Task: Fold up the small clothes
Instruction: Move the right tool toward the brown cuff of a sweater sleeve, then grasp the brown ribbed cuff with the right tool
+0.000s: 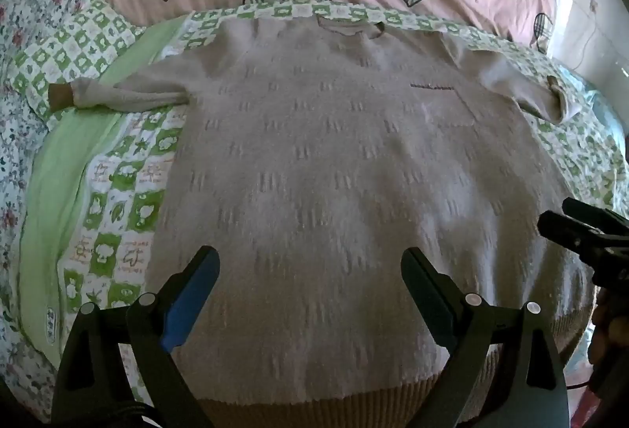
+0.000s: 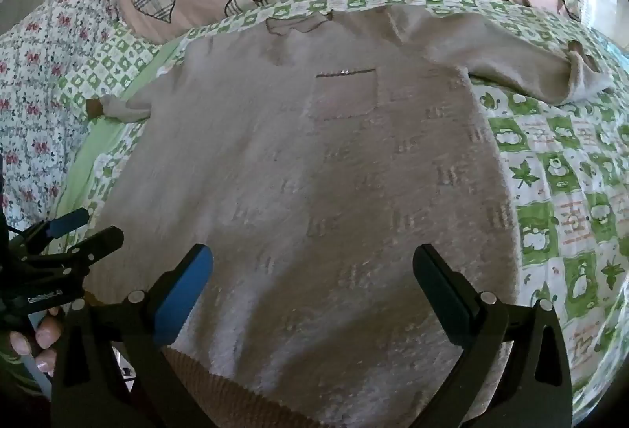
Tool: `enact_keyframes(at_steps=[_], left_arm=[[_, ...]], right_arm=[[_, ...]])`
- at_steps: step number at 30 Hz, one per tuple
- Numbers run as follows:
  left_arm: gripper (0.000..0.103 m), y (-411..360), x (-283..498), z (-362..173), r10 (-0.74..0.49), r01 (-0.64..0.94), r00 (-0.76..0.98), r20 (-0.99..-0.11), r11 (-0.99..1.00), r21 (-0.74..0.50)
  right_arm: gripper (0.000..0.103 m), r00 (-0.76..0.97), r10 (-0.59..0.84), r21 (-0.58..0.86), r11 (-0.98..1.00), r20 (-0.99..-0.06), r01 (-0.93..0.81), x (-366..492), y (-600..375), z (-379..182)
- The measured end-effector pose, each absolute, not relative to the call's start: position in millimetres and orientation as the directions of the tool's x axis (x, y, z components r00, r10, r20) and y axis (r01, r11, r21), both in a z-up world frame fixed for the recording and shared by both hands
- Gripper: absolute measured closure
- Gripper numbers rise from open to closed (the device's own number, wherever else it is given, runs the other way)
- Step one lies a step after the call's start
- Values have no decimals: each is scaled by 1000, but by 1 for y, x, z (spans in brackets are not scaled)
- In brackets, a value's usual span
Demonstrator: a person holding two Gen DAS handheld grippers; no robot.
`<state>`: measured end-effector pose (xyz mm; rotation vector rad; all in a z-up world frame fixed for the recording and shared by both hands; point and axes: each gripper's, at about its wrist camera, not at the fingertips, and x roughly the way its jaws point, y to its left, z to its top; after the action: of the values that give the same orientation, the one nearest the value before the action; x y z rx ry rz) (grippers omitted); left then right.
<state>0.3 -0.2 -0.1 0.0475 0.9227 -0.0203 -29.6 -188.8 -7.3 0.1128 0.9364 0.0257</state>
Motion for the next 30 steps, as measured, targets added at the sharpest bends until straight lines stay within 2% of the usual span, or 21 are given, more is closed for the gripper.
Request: enact_keyframes(at_steps=[6,9,14,25,27,30], left_arm=[[8,-1,13,0,8,32,604,-797,999,34],[8,-1,25,1,12,23,602,-798,999,32],[8,6,42,1,10,13,599,-801,1000,22],[8,11,78,2,39,-19,589,-807,999,34],[8,12,83,0,42,-26,582,-812,999,33],[8,15,92,-2,46,-41,566,-823,999,27]], right_arm=[[1,563,14,68,995,-827,76,-25,-207,-2],[1,609,27,117,987,-793,109,-22,-229,2],[1,630,-28,112,977,-776,182,-15,-266,17],[2,658,-189,126,908,-729,400,39,-412,62],[4,643,-227,124,883,-732,453,61,-446,61],[13,603,-269,118,844,-751,523,93,-495,57]])
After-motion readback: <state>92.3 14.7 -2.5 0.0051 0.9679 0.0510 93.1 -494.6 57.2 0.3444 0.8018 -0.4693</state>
